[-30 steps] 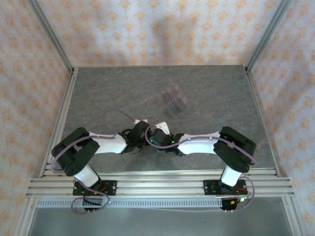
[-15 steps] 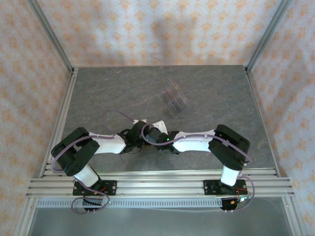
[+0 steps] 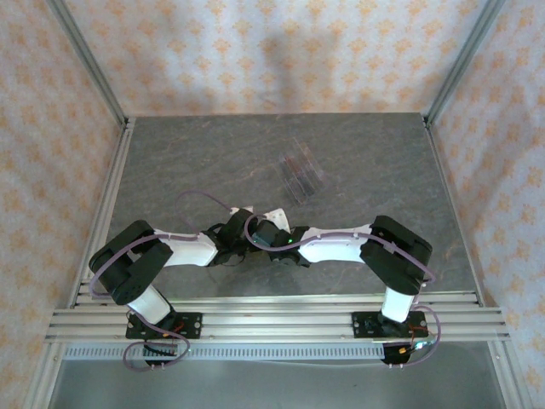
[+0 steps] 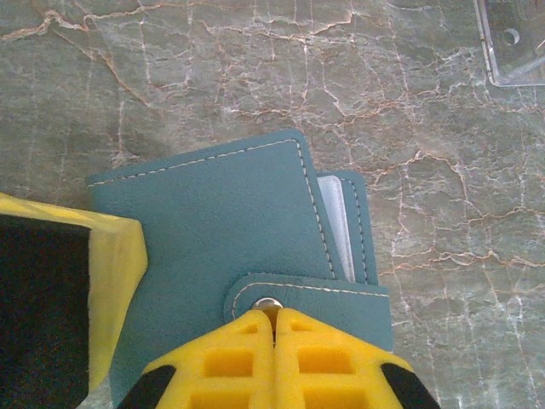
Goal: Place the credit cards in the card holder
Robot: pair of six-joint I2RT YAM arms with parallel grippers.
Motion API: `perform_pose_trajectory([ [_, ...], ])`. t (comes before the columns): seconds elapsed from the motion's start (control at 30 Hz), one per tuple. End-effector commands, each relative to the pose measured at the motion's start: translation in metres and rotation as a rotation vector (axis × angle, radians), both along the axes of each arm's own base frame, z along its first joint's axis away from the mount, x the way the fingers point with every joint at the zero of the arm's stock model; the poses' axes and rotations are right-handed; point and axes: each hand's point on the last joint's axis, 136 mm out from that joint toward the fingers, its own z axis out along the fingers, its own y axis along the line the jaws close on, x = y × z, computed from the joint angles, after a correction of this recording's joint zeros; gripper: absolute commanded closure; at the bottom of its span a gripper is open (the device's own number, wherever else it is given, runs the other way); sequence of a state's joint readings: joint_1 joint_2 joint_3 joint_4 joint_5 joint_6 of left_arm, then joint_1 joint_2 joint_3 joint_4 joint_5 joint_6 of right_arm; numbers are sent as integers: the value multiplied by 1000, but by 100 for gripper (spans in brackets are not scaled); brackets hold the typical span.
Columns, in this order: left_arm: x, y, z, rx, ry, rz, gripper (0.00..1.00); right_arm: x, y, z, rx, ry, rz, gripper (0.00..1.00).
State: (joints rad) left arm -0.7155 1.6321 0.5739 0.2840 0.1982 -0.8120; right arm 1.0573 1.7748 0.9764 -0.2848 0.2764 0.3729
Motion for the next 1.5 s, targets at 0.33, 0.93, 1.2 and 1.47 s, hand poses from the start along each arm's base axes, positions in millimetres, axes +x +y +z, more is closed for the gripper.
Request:
perform_pose_trajectory([
  [0.33,-62,28,-112,263,256,-57,85,39,-26,6,-40,-60,-108,100],
  [0.93,-64,27,-123,281,285,-66,86,56,-31,51,87,-120,-140,100],
  [1.2,-63,24,-121,267,282,-72,86,51,-20,46,136,-74,-73,98],
  [1.47,-49,9,-78,131,230,-66,86,40,-15,31,158,-15,-34,78],
])
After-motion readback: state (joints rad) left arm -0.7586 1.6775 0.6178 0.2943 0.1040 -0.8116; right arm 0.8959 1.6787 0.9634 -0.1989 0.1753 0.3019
